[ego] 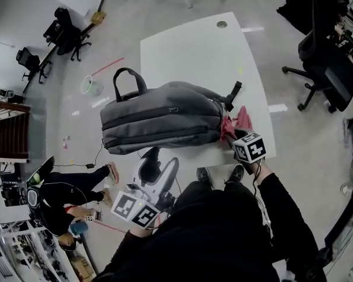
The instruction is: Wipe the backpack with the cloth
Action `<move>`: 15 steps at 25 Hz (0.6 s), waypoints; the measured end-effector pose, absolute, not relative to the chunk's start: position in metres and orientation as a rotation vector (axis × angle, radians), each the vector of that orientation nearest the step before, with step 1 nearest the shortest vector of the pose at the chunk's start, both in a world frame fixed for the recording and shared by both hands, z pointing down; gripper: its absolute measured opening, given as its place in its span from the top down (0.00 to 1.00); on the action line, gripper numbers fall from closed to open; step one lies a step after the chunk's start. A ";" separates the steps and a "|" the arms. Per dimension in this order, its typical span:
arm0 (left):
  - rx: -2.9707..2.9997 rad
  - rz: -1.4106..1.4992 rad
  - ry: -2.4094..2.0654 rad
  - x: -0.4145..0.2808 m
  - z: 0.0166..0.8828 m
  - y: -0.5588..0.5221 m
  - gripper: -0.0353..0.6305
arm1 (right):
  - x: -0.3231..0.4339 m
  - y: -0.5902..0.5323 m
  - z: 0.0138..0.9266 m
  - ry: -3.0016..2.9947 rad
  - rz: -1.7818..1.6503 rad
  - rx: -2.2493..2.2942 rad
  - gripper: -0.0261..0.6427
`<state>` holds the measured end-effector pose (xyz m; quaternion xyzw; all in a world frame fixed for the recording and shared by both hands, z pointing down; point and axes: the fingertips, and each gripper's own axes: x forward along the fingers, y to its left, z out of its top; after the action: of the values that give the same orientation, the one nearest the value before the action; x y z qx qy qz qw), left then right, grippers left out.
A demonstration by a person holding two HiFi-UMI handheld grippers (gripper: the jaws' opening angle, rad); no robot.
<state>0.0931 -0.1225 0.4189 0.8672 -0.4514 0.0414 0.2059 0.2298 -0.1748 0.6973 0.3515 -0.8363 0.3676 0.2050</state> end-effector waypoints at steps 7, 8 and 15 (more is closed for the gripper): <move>2.409 0.179 -1.252 0.081 0.424 -0.110 0.50 | 0.205 -0.164 0.673 -2.376 0.929 0.899 0.83; 2.407 0.175 -1.258 0.081 0.424 -0.112 0.50 | 0.209 -0.166 0.652 -2.438 0.933 0.909 0.83; 2.426 0.131 -1.196 0.079 0.435 -0.121 0.50 | 0.223 -0.175 0.437 -3.072 0.955 1.012 0.83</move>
<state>0.0793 -0.1208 0.4355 0.8748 -0.4315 0.0472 0.2152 0.2232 -0.1747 0.4366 0.2981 -0.9049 0.2813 -0.1149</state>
